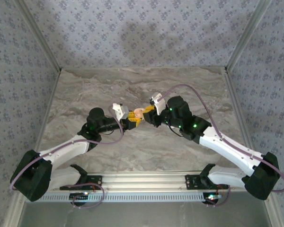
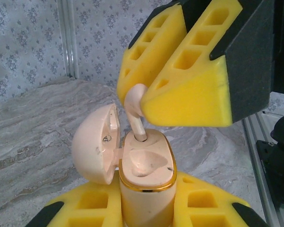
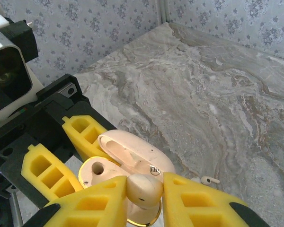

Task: Insert the wireless bluetooth earbuds into the charging case

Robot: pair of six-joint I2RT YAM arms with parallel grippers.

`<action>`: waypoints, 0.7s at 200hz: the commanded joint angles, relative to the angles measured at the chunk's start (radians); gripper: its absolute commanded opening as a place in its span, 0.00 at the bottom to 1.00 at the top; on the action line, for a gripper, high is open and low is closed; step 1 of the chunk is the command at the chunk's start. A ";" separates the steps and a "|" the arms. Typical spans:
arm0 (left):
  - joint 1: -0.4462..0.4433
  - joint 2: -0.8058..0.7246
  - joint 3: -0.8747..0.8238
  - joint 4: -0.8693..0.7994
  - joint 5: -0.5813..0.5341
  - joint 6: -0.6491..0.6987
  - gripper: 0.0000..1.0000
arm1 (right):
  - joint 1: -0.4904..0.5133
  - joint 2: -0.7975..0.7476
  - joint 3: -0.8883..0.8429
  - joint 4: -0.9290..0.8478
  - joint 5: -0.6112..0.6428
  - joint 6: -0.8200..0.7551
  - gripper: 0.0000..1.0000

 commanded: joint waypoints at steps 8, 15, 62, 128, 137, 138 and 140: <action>-0.001 -0.032 0.040 0.044 0.000 0.016 0.18 | 0.013 0.023 0.035 -0.098 -0.076 -0.050 0.28; -0.001 -0.032 0.040 0.042 0.002 0.016 0.18 | 0.014 0.025 0.038 -0.105 -0.082 -0.055 0.28; -0.001 -0.039 0.040 0.033 0.002 0.019 0.17 | 0.002 0.033 0.054 -0.136 -0.107 -0.068 0.30; -0.002 -0.036 0.035 0.029 0.002 0.019 0.17 | -0.024 -0.001 0.050 -0.100 -0.087 -0.033 0.46; -0.001 -0.034 0.034 0.029 0.002 0.020 0.18 | -0.030 -0.007 0.050 -0.091 -0.091 -0.025 0.49; -0.002 -0.034 0.035 0.029 0.002 0.020 0.18 | -0.031 -0.007 0.049 -0.090 -0.091 -0.024 0.49; -0.001 -0.035 0.034 0.029 0.002 0.019 0.18 | -0.032 -0.008 0.049 -0.090 -0.092 -0.023 0.50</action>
